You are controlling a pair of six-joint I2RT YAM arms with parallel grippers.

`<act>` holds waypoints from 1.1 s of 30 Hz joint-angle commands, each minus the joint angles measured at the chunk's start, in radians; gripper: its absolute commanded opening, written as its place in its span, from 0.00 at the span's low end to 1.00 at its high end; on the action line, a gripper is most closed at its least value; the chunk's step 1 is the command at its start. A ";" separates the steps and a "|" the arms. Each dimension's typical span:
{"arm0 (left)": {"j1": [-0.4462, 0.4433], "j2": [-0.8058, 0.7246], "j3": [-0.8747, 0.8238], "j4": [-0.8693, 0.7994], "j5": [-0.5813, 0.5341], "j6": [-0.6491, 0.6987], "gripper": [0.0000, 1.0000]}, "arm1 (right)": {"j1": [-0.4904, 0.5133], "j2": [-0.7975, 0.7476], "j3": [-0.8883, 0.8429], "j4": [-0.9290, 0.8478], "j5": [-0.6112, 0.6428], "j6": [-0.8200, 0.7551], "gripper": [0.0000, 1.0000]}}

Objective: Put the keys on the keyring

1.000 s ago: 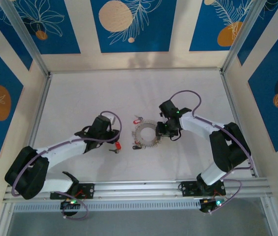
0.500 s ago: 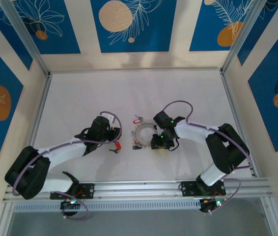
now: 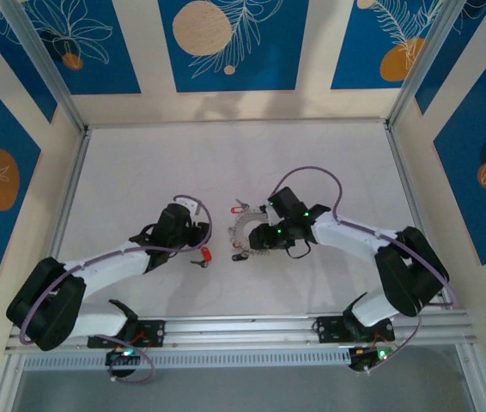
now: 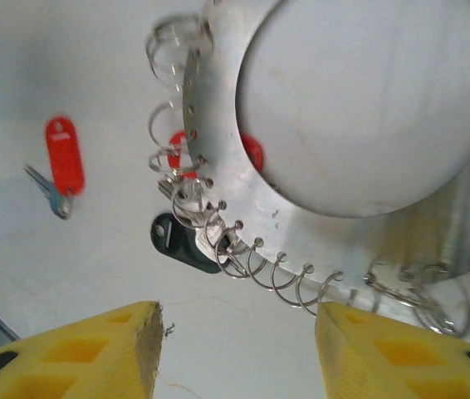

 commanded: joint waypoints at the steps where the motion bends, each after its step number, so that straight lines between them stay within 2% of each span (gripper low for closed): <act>1: 0.006 -0.016 -0.015 0.001 -0.037 -0.010 0.55 | -0.032 -0.013 0.012 -0.024 0.007 -0.027 0.54; 7: 0.006 -0.007 -0.009 -0.006 -0.038 -0.017 0.55 | -0.008 0.095 0.067 0.013 0.005 -0.020 0.55; 11: 0.007 -0.022 -0.010 -0.013 -0.052 -0.017 0.55 | -0.009 0.140 0.072 -0.032 0.036 -0.044 0.56; 20: 0.006 -0.004 -0.006 -0.008 -0.038 -0.021 0.56 | 0.033 0.083 0.010 -0.140 0.046 -0.058 0.55; 23: 0.006 0.008 -0.003 -0.013 -0.052 -0.026 0.56 | 0.043 0.061 -0.002 -0.146 0.018 -0.052 0.53; 26: 0.006 0.017 0.005 -0.010 -0.035 -0.029 0.56 | 0.063 0.055 0.011 -0.174 0.044 -0.055 0.48; 33: 0.006 0.025 0.013 -0.030 -0.054 -0.032 0.56 | 0.079 0.091 0.065 -0.240 0.028 -0.110 0.35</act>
